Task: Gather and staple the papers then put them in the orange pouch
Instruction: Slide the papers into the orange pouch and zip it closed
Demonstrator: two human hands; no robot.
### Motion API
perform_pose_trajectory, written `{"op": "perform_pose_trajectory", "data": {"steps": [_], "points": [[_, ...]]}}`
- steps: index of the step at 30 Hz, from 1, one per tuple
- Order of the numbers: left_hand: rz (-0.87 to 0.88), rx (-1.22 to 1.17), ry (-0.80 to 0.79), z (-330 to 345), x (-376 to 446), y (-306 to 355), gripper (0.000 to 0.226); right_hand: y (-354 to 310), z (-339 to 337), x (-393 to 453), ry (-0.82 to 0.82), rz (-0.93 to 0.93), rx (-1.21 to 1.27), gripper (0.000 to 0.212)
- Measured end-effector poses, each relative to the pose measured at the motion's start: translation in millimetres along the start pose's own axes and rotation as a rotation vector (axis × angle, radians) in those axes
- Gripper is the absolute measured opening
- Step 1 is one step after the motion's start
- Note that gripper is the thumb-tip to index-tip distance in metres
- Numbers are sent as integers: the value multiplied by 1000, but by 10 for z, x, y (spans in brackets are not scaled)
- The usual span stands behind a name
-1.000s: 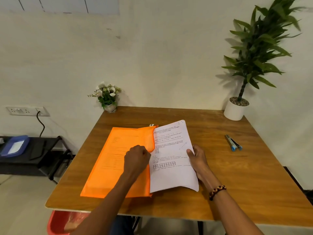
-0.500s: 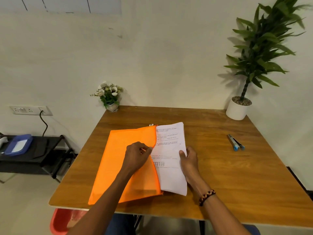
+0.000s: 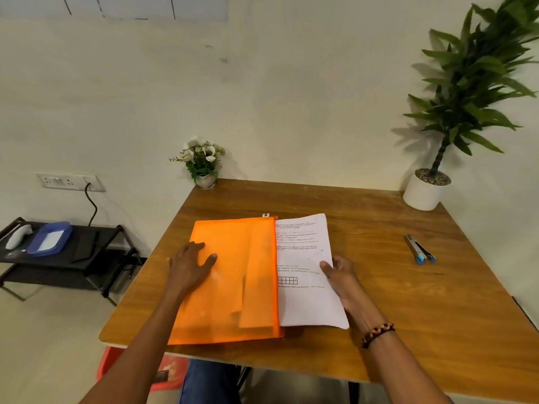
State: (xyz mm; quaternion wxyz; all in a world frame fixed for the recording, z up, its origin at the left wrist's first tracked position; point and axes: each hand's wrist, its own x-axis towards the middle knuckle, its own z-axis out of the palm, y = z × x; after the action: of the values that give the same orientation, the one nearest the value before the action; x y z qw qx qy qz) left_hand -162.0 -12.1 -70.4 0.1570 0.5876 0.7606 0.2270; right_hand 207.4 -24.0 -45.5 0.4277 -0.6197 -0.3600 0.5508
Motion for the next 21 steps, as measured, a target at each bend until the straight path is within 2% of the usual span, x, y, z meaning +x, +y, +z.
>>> {"op": "perform_pose_trajectory", "data": {"steps": [6,10,13,17,21], "points": [[68,137,-65,123,-141,-79,95,-78,-241,23,-82,80,45,11],[90,234,-69,147,-169,-22,114,-107,-236,42,-151,112,4,13],[88,251,-74,150,-194,10,116,-92,-152,50,-101,114,-36,15],[74,90,-72,119,-187,44,108,-53,70,-40,-44,-11,-208,21],[49,-9,-62,115,-174,49,106,-87,232,-134,-217,-50,-206,26]]}}
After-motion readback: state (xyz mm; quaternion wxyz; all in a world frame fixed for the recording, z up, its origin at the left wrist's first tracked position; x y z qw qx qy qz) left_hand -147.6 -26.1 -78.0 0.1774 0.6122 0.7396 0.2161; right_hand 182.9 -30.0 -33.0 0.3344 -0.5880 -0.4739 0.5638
